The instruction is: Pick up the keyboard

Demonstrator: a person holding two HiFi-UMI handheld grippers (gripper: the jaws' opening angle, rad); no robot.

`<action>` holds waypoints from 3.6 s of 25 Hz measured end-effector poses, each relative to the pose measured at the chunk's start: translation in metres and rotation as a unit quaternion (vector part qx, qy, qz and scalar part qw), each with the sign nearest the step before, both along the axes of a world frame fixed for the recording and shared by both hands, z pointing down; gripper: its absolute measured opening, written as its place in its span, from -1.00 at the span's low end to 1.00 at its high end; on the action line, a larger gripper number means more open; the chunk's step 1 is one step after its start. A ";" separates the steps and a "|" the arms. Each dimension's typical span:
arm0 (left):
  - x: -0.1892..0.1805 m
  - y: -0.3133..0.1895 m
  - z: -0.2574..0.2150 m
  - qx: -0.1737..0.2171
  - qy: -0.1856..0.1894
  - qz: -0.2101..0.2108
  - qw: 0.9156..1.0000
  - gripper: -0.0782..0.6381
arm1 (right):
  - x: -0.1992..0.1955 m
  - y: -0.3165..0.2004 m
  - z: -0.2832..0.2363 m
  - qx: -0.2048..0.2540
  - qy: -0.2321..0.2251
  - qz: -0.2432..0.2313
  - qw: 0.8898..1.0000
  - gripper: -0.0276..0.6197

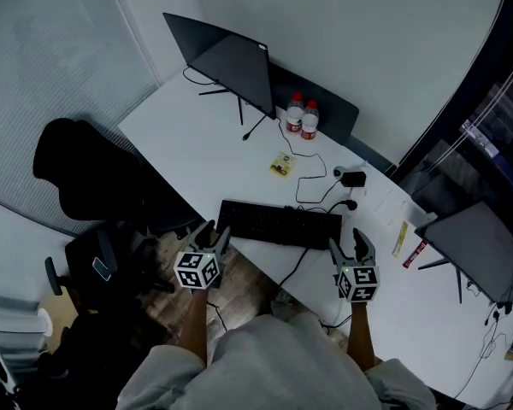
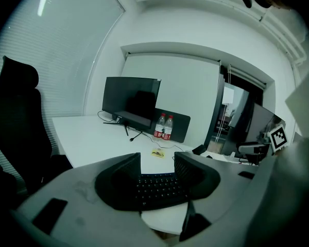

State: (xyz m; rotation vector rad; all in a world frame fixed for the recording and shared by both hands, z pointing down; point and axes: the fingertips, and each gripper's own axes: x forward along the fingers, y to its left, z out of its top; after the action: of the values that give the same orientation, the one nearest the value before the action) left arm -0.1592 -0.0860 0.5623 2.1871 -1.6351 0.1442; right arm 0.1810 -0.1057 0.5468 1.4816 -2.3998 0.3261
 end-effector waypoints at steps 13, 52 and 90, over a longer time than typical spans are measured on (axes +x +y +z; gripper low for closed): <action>0.011 -0.007 0.023 -0.038 -0.011 -0.028 0.999 -0.22 | 0.018 -0.024 0.023 -0.028 -0.034 0.002 0.999 0.01; -0.027 -0.082 0.097 -0.120 0.016 0.042 0.992 -0.04 | 0.004 -0.057 0.071 -0.107 0.006 0.079 0.991 -0.02; -0.018 -0.109 0.175 -0.216 0.016 0.080 0.973 0.08 | 0.028 -0.059 0.094 -0.142 0.031 0.115 0.983 -0.07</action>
State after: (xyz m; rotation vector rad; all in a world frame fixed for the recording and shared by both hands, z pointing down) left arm -0.1771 -0.1954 0.7373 1.9637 -1.2637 0.4636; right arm 0.2090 -0.1646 0.6405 1.6061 -2.0346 0.6356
